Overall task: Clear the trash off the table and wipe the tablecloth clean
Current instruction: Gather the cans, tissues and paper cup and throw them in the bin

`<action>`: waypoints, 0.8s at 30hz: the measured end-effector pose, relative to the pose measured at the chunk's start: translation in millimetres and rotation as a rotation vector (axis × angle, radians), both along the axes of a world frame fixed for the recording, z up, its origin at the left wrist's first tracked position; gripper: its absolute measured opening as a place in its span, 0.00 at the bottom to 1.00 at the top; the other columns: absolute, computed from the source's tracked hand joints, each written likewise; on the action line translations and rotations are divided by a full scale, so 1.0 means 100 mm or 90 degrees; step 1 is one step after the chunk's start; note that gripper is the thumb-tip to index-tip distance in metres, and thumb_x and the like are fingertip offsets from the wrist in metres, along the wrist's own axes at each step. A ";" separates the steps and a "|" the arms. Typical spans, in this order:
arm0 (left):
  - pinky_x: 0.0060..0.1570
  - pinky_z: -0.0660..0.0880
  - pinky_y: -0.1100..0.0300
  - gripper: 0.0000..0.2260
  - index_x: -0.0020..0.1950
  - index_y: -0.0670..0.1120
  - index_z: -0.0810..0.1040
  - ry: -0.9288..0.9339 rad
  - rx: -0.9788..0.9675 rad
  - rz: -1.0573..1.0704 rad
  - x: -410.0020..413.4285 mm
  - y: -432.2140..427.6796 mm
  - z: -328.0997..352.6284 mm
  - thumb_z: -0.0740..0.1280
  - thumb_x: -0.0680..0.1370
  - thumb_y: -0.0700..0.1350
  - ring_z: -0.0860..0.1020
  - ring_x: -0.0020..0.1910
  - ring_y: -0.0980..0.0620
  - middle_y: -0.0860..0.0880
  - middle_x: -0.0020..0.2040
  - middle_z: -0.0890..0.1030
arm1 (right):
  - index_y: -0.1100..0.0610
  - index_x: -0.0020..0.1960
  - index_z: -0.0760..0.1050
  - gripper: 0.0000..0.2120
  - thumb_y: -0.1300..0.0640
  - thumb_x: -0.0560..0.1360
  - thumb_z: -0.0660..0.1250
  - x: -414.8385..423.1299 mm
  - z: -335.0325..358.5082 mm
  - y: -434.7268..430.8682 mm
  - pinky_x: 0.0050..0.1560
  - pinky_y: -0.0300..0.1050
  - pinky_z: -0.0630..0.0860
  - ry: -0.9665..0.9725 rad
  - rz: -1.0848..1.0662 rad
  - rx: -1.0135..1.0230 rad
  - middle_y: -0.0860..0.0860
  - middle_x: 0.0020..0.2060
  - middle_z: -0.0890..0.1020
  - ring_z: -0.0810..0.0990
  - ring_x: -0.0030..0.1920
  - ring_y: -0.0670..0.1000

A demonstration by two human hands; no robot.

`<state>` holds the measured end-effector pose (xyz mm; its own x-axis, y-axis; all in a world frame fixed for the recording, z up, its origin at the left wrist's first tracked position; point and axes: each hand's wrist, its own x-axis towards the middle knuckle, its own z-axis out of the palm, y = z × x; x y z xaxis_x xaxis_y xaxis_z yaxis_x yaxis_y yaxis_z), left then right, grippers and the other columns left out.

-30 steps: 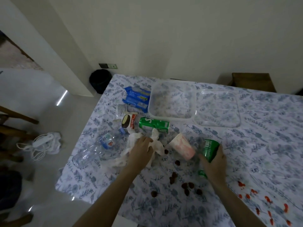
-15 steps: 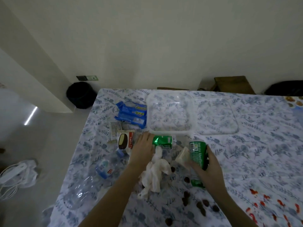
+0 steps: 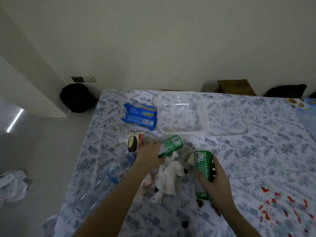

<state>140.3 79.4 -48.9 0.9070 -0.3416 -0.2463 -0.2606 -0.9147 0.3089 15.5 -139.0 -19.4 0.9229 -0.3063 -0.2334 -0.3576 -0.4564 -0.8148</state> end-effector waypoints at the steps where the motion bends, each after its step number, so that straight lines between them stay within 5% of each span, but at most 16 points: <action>1: 0.55 0.73 0.52 0.27 0.67 0.45 0.67 -0.005 -0.020 0.012 -0.04 0.06 0.04 0.67 0.73 0.55 0.75 0.57 0.45 0.45 0.61 0.74 | 0.49 0.76 0.54 0.39 0.49 0.72 0.70 -0.02 0.01 0.03 0.57 0.49 0.77 -0.009 0.001 0.010 0.51 0.65 0.74 0.76 0.59 0.53; 5: 0.49 0.78 0.51 0.25 0.63 0.46 0.70 0.009 -0.120 0.083 -0.28 0.41 0.15 0.66 0.69 0.55 0.77 0.52 0.46 0.47 0.56 0.76 | 0.50 0.75 0.56 0.38 0.50 0.72 0.72 -0.04 0.08 0.16 0.46 0.31 0.72 -0.025 0.037 0.036 0.47 0.59 0.75 0.76 0.52 0.46; 8: 0.50 0.75 0.56 0.25 0.66 0.47 0.70 0.011 -0.181 0.165 -0.51 0.71 0.27 0.69 0.71 0.53 0.76 0.54 0.48 0.48 0.57 0.76 | 0.50 0.74 0.59 0.36 0.50 0.71 0.72 -0.02 0.11 0.29 0.41 0.26 0.71 -0.029 0.078 0.064 0.46 0.59 0.75 0.76 0.50 0.40; 15: 0.49 0.73 0.59 0.27 0.68 0.49 0.69 0.018 -0.137 0.326 -1.11 1.29 0.52 0.70 0.73 0.55 0.76 0.53 0.49 0.48 0.59 0.76 | 0.51 0.74 0.60 0.39 0.45 0.68 0.73 -0.01 0.09 0.72 0.48 0.36 0.72 -0.028 0.183 0.133 0.48 0.61 0.76 0.77 0.55 0.48; 20: 0.45 0.73 0.59 0.22 0.63 0.47 0.73 0.064 -0.066 0.359 -1.37 1.57 0.55 0.71 0.71 0.52 0.76 0.48 0.49 0.46 0.54 0.77 | 0.47 0.70 0.62 0.32 0.53 0.71 0.73 -0.13 0.12 0.95 0.40 0.29 0.69 -0.004 0.235 0.162 0.33 0.48 0.72 0.74 0.45 0.34; 24: 0.44 0.75 0.58 0.20 0.58 0.46 0.74 0.127 -0.086 0.383 -1.29 1.67 0.54 0.72 0.71 0.54 0.77 0.46 0.50 0.47 0.51 0.78 | 0.50 0.70 0.66 0.32 0.51 0.69 0.74 -0.15 0.08 0.98 0.40 0.30 0.71 0.008 0.216 0.152 0.44 0.53 0.78 0.76 0.48 0.36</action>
<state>11.4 246.1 5.1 0.8912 0.1720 -0.4198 0.3590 -0.8332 0.4207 0.4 -40.7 -11.7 0.9589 0.0785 -0.2725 -0.2297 -0.3486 -0.9087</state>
